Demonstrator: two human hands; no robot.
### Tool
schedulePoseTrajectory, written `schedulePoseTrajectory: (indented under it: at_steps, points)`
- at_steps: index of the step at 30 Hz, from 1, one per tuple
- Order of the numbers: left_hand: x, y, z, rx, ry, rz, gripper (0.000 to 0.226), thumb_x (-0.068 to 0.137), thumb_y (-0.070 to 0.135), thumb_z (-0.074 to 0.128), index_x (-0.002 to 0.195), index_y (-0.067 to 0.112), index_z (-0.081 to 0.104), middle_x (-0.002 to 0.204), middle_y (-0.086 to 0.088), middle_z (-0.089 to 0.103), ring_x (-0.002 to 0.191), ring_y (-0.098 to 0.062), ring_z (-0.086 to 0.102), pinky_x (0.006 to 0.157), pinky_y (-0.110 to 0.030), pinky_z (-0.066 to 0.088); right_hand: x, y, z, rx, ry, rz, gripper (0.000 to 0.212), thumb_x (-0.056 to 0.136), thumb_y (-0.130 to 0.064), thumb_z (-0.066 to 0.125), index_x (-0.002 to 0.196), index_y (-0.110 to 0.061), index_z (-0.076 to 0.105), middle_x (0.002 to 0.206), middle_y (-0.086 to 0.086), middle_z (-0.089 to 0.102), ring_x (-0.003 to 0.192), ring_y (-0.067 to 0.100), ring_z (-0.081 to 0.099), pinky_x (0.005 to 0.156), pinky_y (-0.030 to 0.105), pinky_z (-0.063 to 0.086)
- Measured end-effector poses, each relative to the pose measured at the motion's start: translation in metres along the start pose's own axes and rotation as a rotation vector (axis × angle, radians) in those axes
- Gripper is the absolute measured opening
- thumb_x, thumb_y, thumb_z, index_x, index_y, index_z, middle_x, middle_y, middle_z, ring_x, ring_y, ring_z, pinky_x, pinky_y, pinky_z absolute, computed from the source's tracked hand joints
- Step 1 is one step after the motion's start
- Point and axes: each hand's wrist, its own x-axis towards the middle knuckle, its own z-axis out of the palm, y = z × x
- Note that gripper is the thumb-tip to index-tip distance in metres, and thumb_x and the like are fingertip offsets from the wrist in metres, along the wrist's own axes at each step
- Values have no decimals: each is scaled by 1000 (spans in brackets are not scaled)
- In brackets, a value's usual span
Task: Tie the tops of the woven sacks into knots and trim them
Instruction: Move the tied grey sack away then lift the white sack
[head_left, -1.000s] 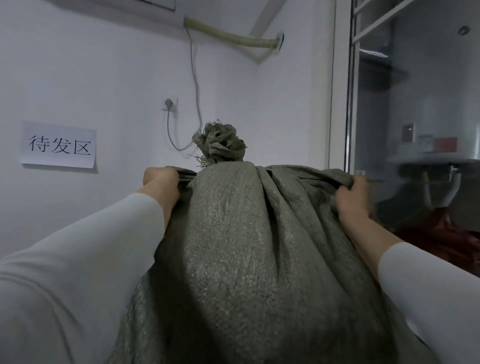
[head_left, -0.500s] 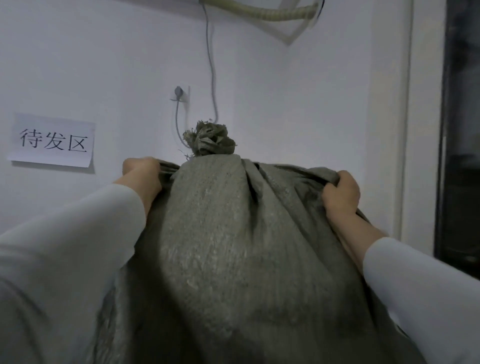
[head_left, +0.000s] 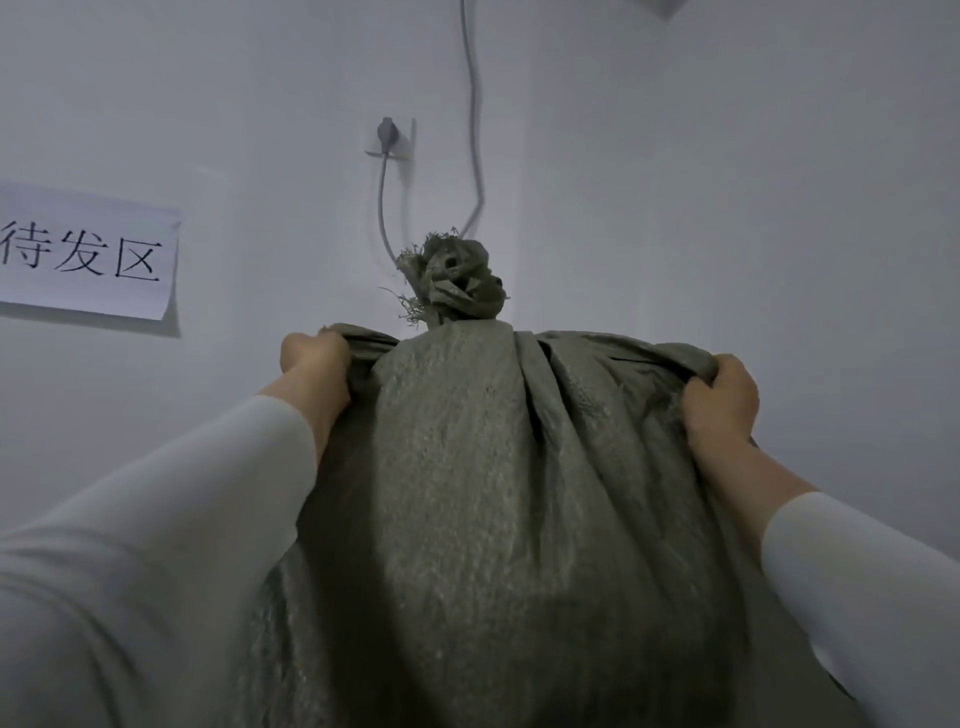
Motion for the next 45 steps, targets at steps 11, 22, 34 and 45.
schedulePoseTrajectory:
  at_steps: [11, 22, 34, 45]
  points:
    - [80, -100, 8, 322, 74, -67, 25, 100, 18, 31, 108, 5, 51, 101, -5, 47, 91, -18, 49, 89, -28, 42, -10, 87, 80, -14, -164, 107, 21, 90, 1, 39, 102, 8, 54, 104, 24, 58, 85, 23, 47, 70, 27, 31]
    - [27, -97, -63, 840, -390, -54, 57, 79, 64, 54, 116, 21, 62, 112, -9, 63, 97, -29, 60, 94, -40, 45, -47, 88, 87, -188, -714, 164, 35, 94, -19, 45, 121, 1, 52, 125, 21, 56, 113, 34, 53, 83, 30, 39]
    - [-85, -91, -154, 1225, -462, -165, 122, 55, 65, 68, 148, 41, -8, 160, -5, -3, 146, -36, 4, 113, -59, 11, -85, 94, -9, -195, -954, 208, 119, 49, -94, 45, 148, -35, 17, 154, 8, 24, 138, 34, 30, 112, 54, 25]
    - [-62, -124, -152, 1158, -449, -20, 149, 18, 81, 71, 146, 47, 3, 157, -5, 9, 140, -36, 25, 100, -56, 43, -114, 102, -36, -273, -956, 243, 74, 83, -44, 61, 144, -15, 30, 140, 13, 45, 121, 31, 48, 93, 33, 39]
